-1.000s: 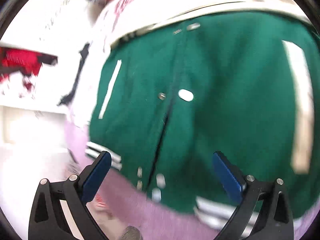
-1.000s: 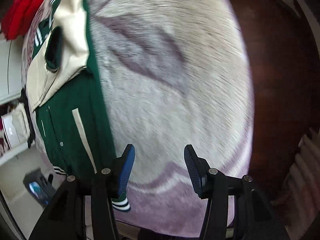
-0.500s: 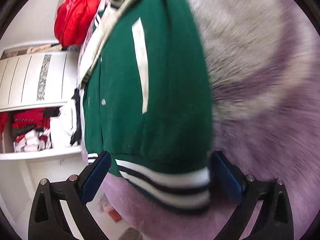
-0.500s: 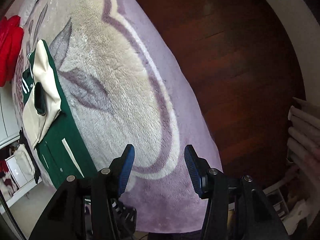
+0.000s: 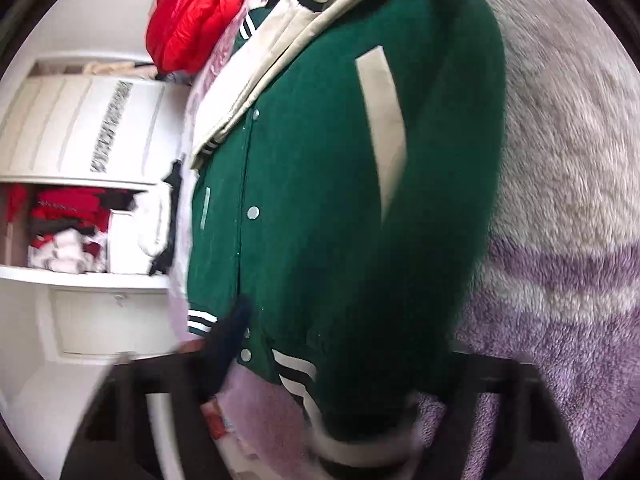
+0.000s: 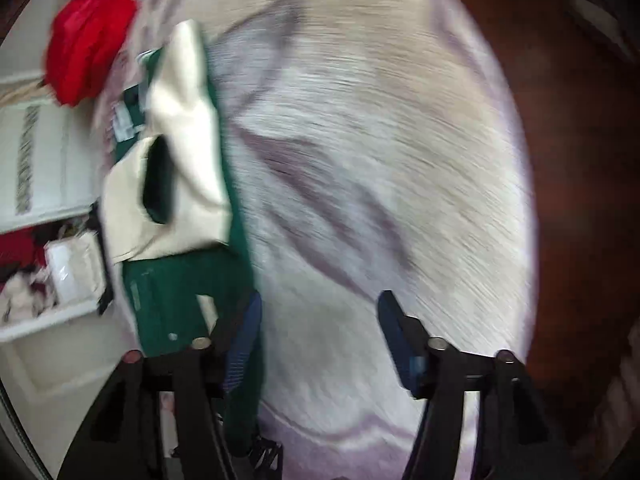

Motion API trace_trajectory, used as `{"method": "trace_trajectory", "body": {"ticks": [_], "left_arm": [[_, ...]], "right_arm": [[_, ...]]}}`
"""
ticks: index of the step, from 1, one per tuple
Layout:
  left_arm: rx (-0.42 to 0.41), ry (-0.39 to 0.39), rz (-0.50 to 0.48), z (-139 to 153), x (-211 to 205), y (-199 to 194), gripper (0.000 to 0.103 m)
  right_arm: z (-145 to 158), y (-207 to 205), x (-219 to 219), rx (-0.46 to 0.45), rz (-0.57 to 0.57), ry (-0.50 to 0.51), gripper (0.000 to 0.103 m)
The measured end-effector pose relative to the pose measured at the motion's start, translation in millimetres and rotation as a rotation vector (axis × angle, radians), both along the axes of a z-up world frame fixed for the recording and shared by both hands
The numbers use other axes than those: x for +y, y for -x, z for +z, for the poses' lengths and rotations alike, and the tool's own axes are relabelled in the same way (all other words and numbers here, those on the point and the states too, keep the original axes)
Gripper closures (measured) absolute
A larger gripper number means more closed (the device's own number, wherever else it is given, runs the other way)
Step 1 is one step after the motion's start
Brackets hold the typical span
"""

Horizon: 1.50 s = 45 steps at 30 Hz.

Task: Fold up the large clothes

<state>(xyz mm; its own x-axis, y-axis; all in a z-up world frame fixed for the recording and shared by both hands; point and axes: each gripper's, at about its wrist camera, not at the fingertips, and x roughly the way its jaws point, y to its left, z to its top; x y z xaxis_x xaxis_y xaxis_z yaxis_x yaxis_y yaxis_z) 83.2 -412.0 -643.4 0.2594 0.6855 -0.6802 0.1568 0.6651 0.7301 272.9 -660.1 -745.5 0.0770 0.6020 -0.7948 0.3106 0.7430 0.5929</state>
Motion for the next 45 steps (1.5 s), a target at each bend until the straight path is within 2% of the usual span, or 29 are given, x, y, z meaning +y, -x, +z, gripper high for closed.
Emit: {"method": "trace_trajectory", "body": {"ticks": [1,3,4,8,9,10,11,12,17,23,27,29,32,35,39,42,45], "left_arm": [[-0.002,0.019,-0.004,2,1,-1,0.072],[-0.030,0.040,-0.021,12,-3,2,0.078],[-0.030,0.045,-0.028,12,-4,4,0.081],[-0.027,0.065,-0.060,17,-6,11,0.084],[-0.035,0.067,-0.065,20,-5,13,0.084],[-0.039,0.071,-0.069,23,-3,13,0.084],[-0.044,0.074,-0.070,25,-2,13,0.084],[-0.053,0.076,-0.071,29,0,13,0.084],[-0.083,0.101,-0.066,47,35,5,0.084],[-0.125,0.209,-0.033,84,90,-3,0.084],[-0.163,0.302,-0.004,118,145,-12,0.084],[-0.186,0.331,0.021,132,176,-20,0.084],[-0.201,0.404,0.098,138,235,-35,0.083],[-0.201,0.473,0.194,128,300,-50,0.083],[-0.175,0.539,0.297,93,373,-66,0.082],[-0.146,0.575,0.347,66,414,-74,0.081],[-0.126,0.608,0.363,51,433,-75,0.080]], "right_arm": [[-4,-14,8,-0.031,0.028,-0.052,0.017],[-18,-39,22,-0.059,0.042,-0.163,0.016],[-26,-49,27,-0.051,0.041,-0.206,0.016],[-70,-84,57,0.071,0.009,-0.332,0.016],[-73,-87,62,0.074,0.004,-0.316,0.016],[-71,-90,70,0.055,0.002,-0.305,0.020],[-67,-92,75,0.038,0.002,-0.308,0.075],[-65,-93,84,0.047,0.000,-0.304,0.086],[-32,-88,101,0.016,-0.094,-0.267,0.090],[44,-106,151,-0.059,-0.105,-0.251,0.091],[106,-140,217,-0.110,-0.050,-0.199,0.091],[126,-159,251,-0.120,-0.019,-0.165,0.091],[148,-194,326,-0.125,0.040,-0.094,0.091],[150,-218,413,-0.111,0.103,-0.035,0.092],[130,-243,522,-0.095,0.195,0.070,0.092],[106,-255,579,-0.077,0.246,0.133,0.092],[77,-263,617,-0.042,0.270,0.191,0.092]]}}
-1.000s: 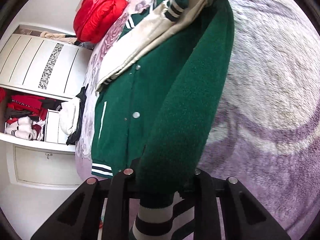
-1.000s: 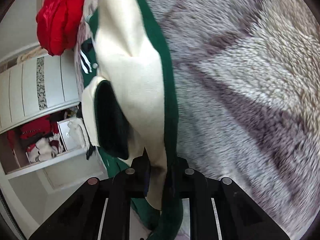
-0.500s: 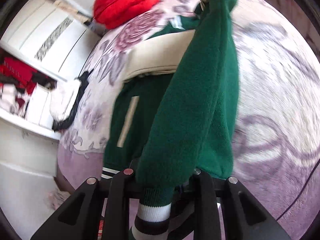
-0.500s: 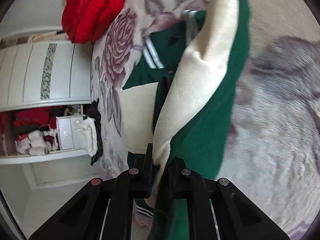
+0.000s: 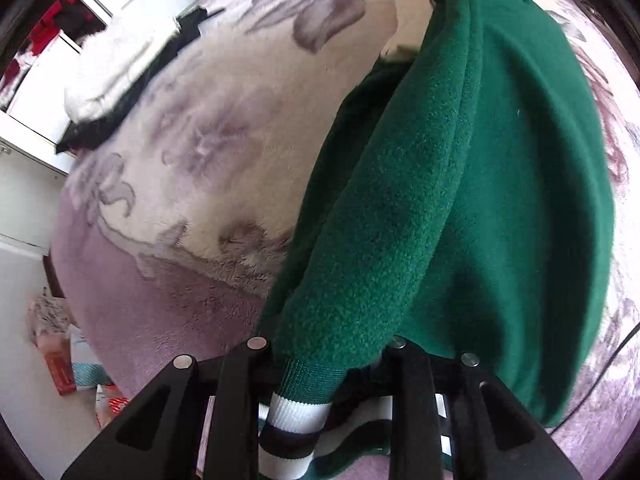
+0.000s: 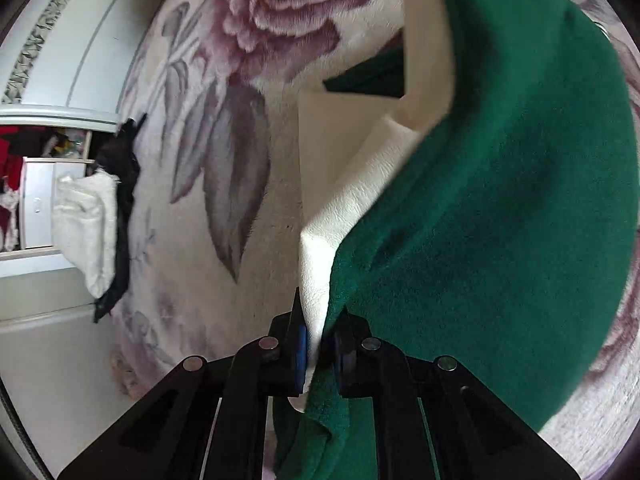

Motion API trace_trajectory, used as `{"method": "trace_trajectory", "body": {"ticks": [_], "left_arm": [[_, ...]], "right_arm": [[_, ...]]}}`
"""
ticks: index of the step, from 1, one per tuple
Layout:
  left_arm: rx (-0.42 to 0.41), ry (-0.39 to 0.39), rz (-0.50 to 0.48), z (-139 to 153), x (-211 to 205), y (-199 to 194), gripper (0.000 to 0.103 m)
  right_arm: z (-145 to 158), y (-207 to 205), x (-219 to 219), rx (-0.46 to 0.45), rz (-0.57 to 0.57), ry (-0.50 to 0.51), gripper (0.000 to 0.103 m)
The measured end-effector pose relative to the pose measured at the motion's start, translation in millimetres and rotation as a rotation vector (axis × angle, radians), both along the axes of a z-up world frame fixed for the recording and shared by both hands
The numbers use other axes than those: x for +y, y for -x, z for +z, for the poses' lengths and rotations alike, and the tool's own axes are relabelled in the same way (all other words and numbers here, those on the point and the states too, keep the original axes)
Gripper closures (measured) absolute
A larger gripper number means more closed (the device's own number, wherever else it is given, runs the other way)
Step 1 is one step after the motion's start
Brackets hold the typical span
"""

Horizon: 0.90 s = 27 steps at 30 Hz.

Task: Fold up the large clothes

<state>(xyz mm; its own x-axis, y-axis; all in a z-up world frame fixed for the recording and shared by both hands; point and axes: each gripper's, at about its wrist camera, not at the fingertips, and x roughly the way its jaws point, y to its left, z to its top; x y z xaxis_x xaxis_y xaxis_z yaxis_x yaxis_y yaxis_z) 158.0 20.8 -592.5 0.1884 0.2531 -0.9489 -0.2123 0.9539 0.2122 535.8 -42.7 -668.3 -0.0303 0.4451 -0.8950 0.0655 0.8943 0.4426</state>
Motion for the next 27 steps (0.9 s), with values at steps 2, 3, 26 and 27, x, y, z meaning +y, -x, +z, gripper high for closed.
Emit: {"method": "trace_trajectory", "body": {"ticks": [2,3,26,27], "left_arm": [[0.000,0.012,-0.005,-5,5,1,0.079],[0.001,0.025,-0.005,-8,6,1,0.078],[0.036,0.768,0.273,-11,135,48,0.039],[0.041,0.742,0.262,-14,131,45,0.039]], "right_arm": [[-18,1,5,0.015,-0.004,0.025,0.092],[-25,0,7,0.030,-0.009,0.032,0.092],[-58,268,-152,0.263,-0.127,-0.105,0.034],[-66,283,-152,0.289,-0.134,-0.121,0.034]]}}
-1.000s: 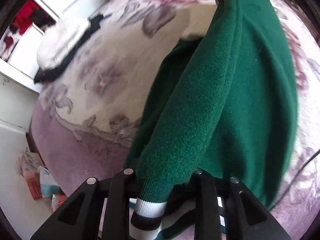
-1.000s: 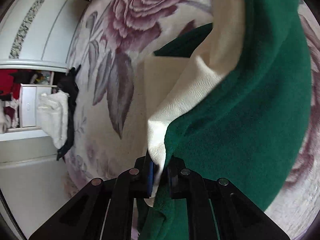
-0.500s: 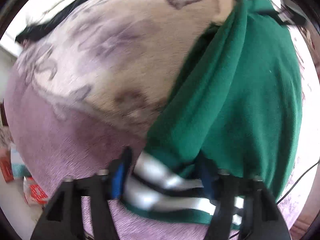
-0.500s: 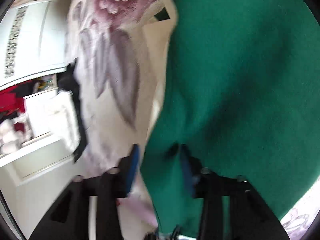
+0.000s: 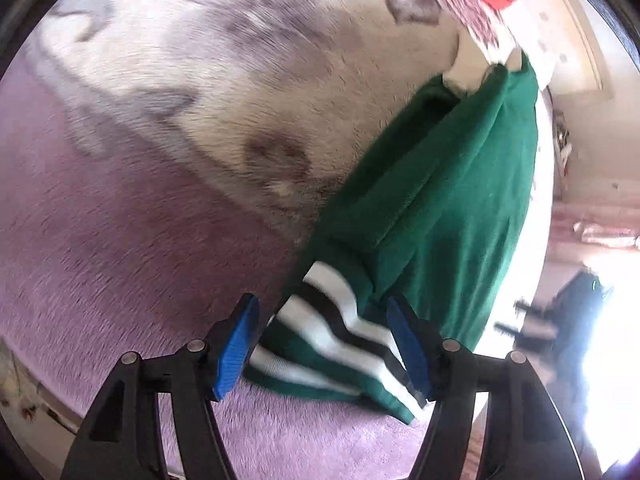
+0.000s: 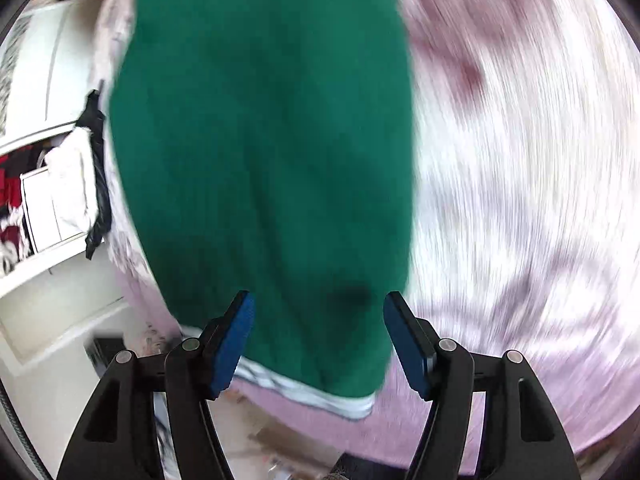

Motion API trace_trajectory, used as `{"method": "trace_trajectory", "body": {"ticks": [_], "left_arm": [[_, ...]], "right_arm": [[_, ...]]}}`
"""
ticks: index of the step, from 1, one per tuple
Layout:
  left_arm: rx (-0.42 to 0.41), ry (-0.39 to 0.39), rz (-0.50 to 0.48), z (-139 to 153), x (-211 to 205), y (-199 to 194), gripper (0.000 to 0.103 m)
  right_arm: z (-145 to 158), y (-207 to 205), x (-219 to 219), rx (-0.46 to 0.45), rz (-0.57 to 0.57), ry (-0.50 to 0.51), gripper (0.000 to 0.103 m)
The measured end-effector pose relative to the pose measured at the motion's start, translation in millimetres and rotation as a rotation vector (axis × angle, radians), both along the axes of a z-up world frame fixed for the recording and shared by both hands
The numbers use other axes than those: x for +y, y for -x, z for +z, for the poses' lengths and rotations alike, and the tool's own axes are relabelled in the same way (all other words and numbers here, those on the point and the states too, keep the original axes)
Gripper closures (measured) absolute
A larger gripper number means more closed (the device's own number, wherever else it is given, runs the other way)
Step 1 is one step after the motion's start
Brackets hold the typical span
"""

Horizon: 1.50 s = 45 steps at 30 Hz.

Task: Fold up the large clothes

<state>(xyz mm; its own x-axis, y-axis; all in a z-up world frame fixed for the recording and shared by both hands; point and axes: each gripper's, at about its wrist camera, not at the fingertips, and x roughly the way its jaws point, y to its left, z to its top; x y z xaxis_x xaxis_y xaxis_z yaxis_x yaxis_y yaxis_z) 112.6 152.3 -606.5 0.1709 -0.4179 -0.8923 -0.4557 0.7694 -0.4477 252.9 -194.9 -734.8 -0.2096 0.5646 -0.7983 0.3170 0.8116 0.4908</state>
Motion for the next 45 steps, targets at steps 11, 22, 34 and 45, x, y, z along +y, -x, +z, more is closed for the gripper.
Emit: {"method": "trace_trajectory", "body": {"ticks": [11,22,34,45], "left_arm": [[-0.074,-0.071,0.033,35,-9,38,0.098],[-0.014,-0.077,0.012,18,-32,44,0.098],[-0.016,0.026,0.017,20,15,56,0.099],[-0.182,0.257,-0.048,-15,0,-47,0.065]], "right_arm": [[-63,114,16,0.149,-0.087,-0.057,0.034],[-40,163,10,0.121,-0.133,0.008,0.093],[-38,124,-1,0.082,0.020,-0.051,0.044],[-93,102,-32,0.044,-0.278,-0.307,0.027]]}}
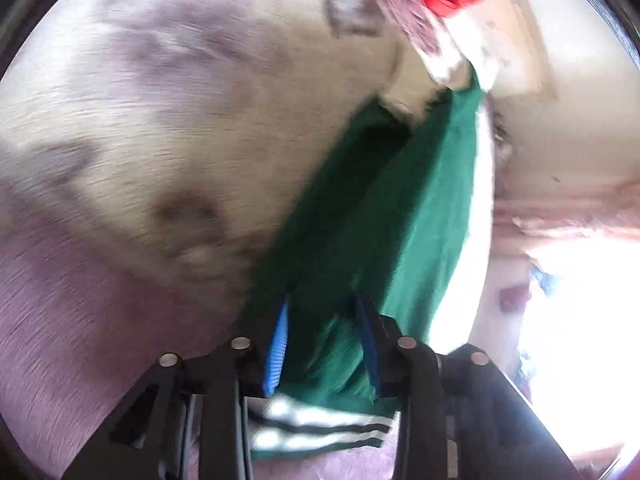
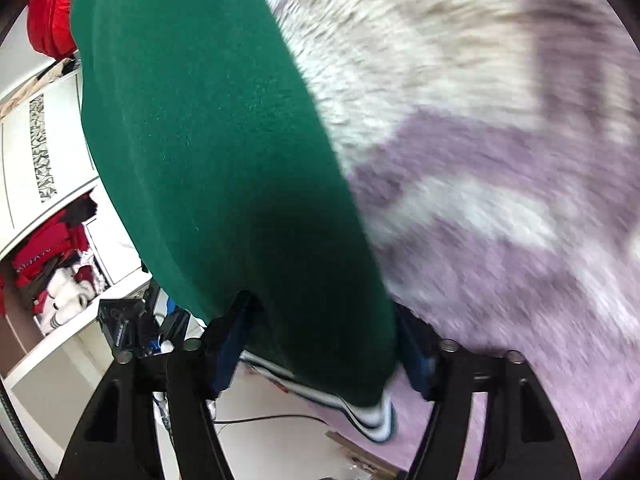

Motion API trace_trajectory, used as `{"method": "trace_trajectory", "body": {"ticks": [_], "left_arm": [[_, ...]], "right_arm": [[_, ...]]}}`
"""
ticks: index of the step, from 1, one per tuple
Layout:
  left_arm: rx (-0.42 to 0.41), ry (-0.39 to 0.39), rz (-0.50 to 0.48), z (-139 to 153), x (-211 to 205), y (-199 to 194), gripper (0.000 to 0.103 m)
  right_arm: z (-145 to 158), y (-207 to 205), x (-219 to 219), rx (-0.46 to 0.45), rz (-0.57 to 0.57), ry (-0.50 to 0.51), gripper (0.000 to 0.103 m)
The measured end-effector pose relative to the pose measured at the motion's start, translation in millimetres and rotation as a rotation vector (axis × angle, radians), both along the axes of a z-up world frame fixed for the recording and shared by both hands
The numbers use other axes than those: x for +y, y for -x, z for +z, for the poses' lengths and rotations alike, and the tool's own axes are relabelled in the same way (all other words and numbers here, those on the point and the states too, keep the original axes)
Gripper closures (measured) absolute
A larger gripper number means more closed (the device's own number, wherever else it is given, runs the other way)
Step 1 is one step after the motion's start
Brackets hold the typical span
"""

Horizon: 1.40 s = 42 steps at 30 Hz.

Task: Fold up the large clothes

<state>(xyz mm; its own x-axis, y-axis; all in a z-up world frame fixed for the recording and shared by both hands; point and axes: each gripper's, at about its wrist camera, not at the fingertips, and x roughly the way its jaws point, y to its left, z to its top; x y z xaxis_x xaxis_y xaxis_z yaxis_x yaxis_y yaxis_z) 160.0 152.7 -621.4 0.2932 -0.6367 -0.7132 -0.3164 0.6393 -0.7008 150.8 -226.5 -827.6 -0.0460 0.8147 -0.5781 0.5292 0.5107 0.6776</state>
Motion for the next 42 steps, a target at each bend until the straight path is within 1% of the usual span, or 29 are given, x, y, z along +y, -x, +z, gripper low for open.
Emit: {"method": "trace_trajectory", "body": {"ticks": [1,2,6,8,9,10,11,12,13,14,16,18,22,25,26,28,29,30,31,32,33,34,35,36,37,38,39,40,42], "left_arm": [[0.014,0.004,-0.028,-6,-5,-7,0.061],[0.021,0.019,-0.055,-12,-10,-14,0.060],[0.060,0.026,-0.117,-30,-17,-23,0.054],[0.066,0.023,-0.122,-30,-18,-25,0.054],[0.061,0.004,-0.127,-28,-20,-24,0.054],[0.048,-0.029,-0.141,-24,-24,-24,0.055],[0.026,-0.074,-0.154,-18,-30,-24,0.061],[0.005,-0.137,-0.168,-12,-35,-22,0.069],[-0.011,-0.166,-0.182,-8,-40,-20,0.088],[-0.026,-0.174,-0.186,-4,-44,-19,0.090],[-0.041,-0.202,-0.172,5,-46,-15,0.093],[-0.044,-0.200,-0.149,16,-46,-5,0.094],[-0.019,-0.183,-0.169,35,-55,28,0.095],[0.059,-0.159,-0.181,32,-64,60,0.095],[0.091,-0.160,-0.182,26,-67,66,0.095],[0.142,-0.120,-0.169,19,-63,74,0.094],[0.161,-0.104,-0.152,19,-59,77,0.089],[0.177,-0.073,-0.133,22,-54,77,0.088],[0.190,-0.050,-0.129,27,-51,75,0.084],[0.207,-0.056,-0.128,34,-48,72,0.083],[0.206,-0.084,-0.136,45,-43,71,0.082],[0.195,-0.117,-0.147,57,-40,68,0.080],[0.187,-0.141,-0.155,69,-36,66,0.074],[0.179,-0.150,-0.159,80,-32,61,0.070],[0.163,-0.141,-0.152,92,-27,54,0.058],[0.155,-0.133,-0.147,100,-23,47,0.041],[0.144,-0.123,-0.135,106,-21,34,0.037],[0.126,-0.116,-0.124,110,-14,27,0.037],[0.068,-0.112,-0.114,117,-18,-8,0.037]], "right_arm": [[-2,-4,6,-0.008,0.002,-0.010,0.020],[-3,-6,10,-0.013,-0.001,-0.023,0.017],[1,-8,25,-0.025,0.039,-0.029,0.017],[5,-12,39,-0.033,0.044,-0.035,0.018],[5,-14,40,-0.035,0.034,-0.044,0.019],[7,-14,52,-0.037,0.026,-0.047,0.033],[10,-15,74,-0.041,0.023,-0.040,0.060],[11,-17,79,-0.044,0.018,-0.023,0.068],[11,-18,85,-0.047,-0.004,-0.024,0.083],[13,-17,91,-0.052,-0.018,-0.022,0.087],[28,-19,113,-0.077,0.006,0.035,0.089],[43,-14,114,-0.063,-0.018,0.022,0.091],[70,10,108,-0.035,-0.026,0.004,0.092],[82,40,108,0.011,0.027,0.022,0.092],[81,50,108,0.038,0.039,0.039,0.092],[73,68,110,0.099,0.058,0.028,0.091],[68,68,110,0.123,0.062,0.034,0.088],[65,65,108,0.131,0.071,0.047,0.085],[63,59,108,0.145,0.089,0.055,0.077],[63,52,108,0.167,0.103,0.054,0.071],[63,49,107,0.174,0.112,0.056,0.069],[68,43,105,0.165,0.117,0.063,0.064],[76,35,103,0.145,0.119,0.082,0.050],[86,28,98,0.122,0.122,0.113,0.042],[98,20,92,0.102,0.119,0.145,0.033],[106,14,88,0.084,0.107,0.162,0.032],[117,4,81,0.059,0.091,0.170,0.032],[122,-4,75,0.049,0.078,0.176,0.032],[131,-25,62,0.033,0.032,0.205,0.032]]}}
